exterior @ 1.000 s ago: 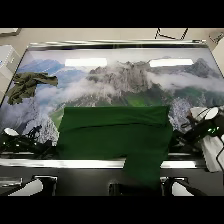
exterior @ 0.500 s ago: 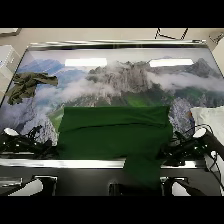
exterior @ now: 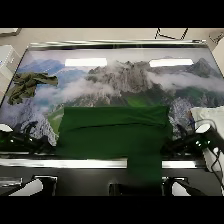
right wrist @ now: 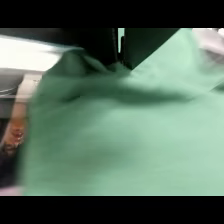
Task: Fold the clothes and pants, and hang the long-sleeved shirts on hangers.
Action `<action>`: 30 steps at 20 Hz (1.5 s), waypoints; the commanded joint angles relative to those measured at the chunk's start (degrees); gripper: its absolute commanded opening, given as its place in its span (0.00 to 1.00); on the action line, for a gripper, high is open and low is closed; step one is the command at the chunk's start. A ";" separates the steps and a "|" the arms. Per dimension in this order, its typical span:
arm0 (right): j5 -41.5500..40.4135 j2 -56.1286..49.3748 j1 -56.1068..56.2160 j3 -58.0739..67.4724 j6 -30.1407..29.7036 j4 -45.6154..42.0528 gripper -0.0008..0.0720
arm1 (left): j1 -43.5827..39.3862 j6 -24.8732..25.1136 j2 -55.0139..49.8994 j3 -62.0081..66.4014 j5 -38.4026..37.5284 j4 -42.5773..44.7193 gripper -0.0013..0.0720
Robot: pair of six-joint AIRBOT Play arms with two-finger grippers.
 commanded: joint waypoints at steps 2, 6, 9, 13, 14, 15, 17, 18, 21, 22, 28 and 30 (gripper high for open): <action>3.96 -0.13 0.11 16.68 1.53 0.13 0.07 | -1.55 -0.33 -0.46 10.16 -2.10 -3.67 0.04; -1.62 -7.21 2.34 28.35 3.02 2.25 0.07 | -8.66 -3.54 -6.93 19.82 5.70 -6.38 0.04; -7.78 -17.68 7.02 38.18 4.37 2.21 0.07 | -12.61 -6.12 -16.24 31.08 6.43 -7.10 0.04; -6.45 -31.52 8.26 49.99 6.08 3.15 0.07 | -14.58 -10.25 -29.57 46.07 4.22 -7.76 0.05; -6.80 -33.55 8.22 51.76 6.08 3.48 0.07 | -14.78 -11.04 -32.41 49.09 2.73 -7.76 0.04; -7.58 -34.84 8.20 52.85 6.25 3.58 0.07 | -14.91 -11.58 -35.08 51.82 0.94 -7.87 0.04; -8.68 -36.46 8.33 53.11 6.97 4.76 0.07 | -14.88 -13.20 -38.32 53.62 0.22 -7.78 0.05; -7.87 -37.42 8.66 53.11 6.93 5.55 0.07 | -14.91 -13.38 -39.36 53.57 -0.07 -7.76 0.05; -5.68 -37.99 8.90 53.22 5.73 7.39 0.12 | -14.62 -12.92 -39.89 53.62 -4.28 -7.93 0.52; -4.17 -37.20 8.13 53.77 4.94 7.56 0.28 | -13.88 -12.15 -39.12 53.64 -5.86 -7.91 0.75; 3.23 -34.10 -4.59 54.49 1.77 1.53 0.98 | -6.14 -12.04 -28.17 53.57 -7.61 -7.93 0.80; 3.58 -35.32 -6.25 52.00 -0.07 3.06 0.98 | -5.62 -12.50 -23.89 53.57 -7.61 -7.93 0.80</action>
